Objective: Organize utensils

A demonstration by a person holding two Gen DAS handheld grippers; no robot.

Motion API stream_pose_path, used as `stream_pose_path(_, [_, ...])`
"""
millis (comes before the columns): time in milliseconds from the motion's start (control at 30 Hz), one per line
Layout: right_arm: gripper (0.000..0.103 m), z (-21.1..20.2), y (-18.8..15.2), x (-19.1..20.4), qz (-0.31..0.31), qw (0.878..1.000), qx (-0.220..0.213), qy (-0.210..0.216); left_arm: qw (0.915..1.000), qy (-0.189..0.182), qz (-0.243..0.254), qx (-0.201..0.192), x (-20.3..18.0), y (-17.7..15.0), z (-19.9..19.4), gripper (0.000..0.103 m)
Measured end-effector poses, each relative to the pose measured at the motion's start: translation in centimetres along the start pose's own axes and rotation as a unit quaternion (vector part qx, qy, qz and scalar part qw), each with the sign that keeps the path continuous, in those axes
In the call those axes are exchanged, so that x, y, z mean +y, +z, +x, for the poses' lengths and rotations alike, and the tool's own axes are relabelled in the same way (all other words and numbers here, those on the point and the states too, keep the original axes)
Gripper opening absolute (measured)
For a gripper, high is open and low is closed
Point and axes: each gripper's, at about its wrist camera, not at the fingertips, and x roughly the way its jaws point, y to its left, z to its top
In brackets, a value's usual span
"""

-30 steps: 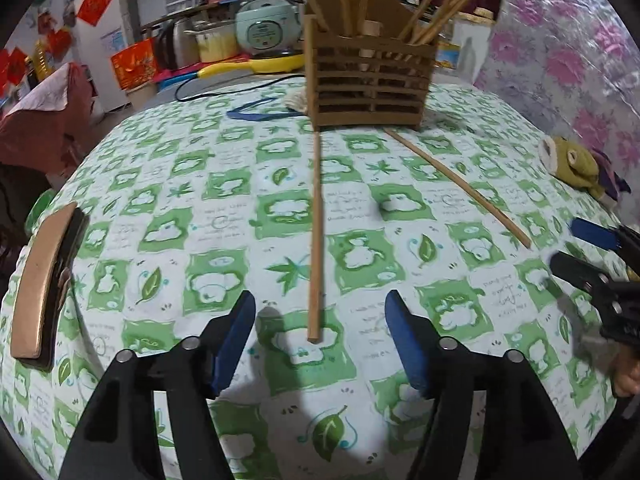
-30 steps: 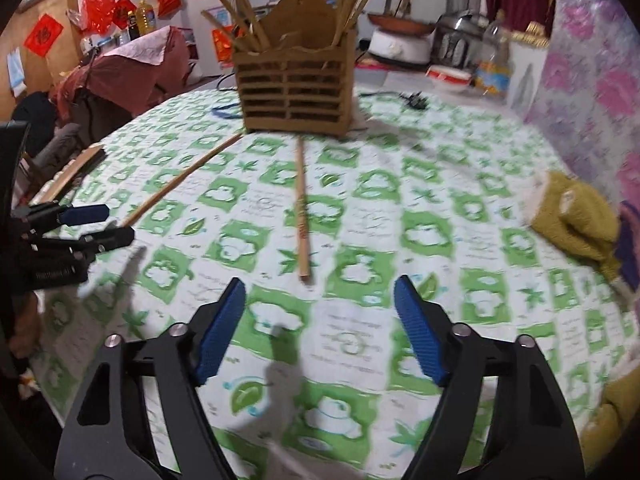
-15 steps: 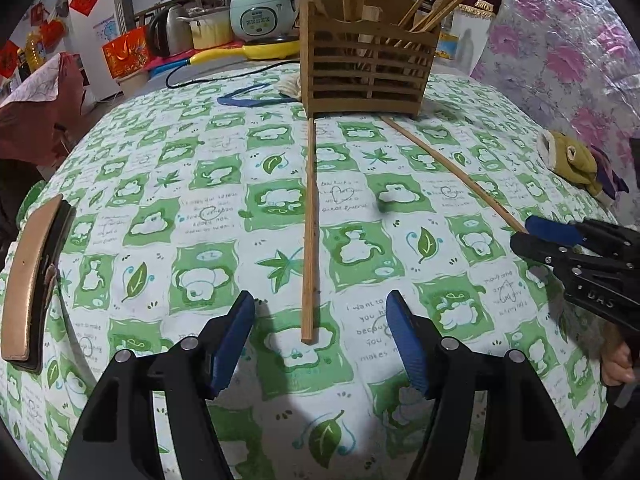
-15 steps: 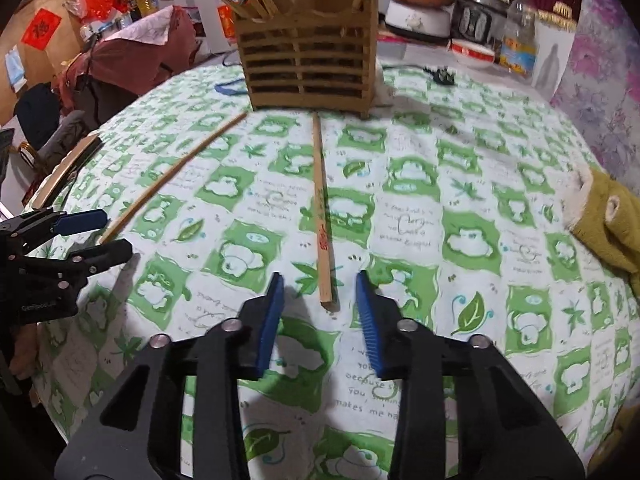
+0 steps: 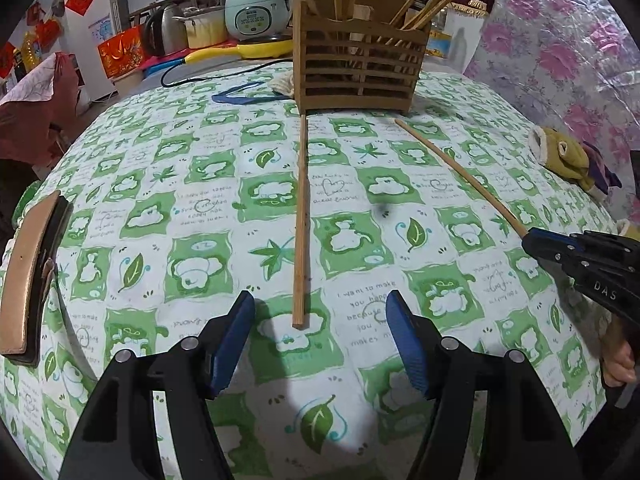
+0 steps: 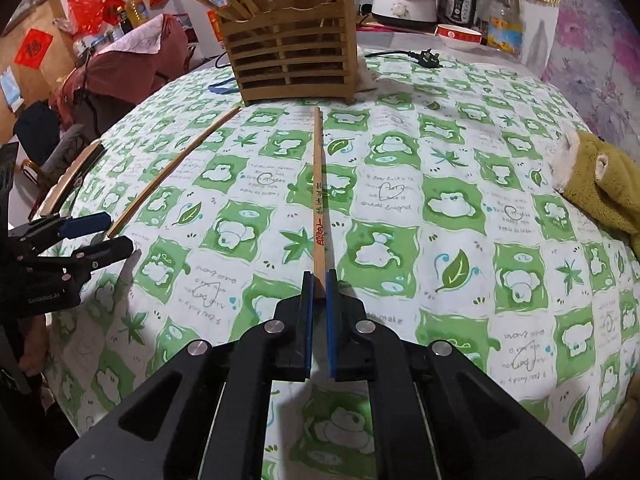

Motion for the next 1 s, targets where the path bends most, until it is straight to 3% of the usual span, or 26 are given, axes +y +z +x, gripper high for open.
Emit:
stream_pose_path(233, [0.015,-0.14,0.05,0.28,-0.006,1.0,-0.006,0.001,1.0,0.006,0.001,-0.002,-0.15,0.2,0.19,0.066])
stream_pose_path(933, [0.022,0.18,0.09,0.29,-0.003,1.0,0.0,-0.007,0.9999,0.007,0.0,-0.01,-0.06,0.22,0.17,0.033])
stream_pose_path(1000, [0.018,0.21,0.07,0.45,-0.007,1.0,0.001,-0.011,0.9999,0.003,0.001,-0.011,-0.07,0.19,0.13,0.025])
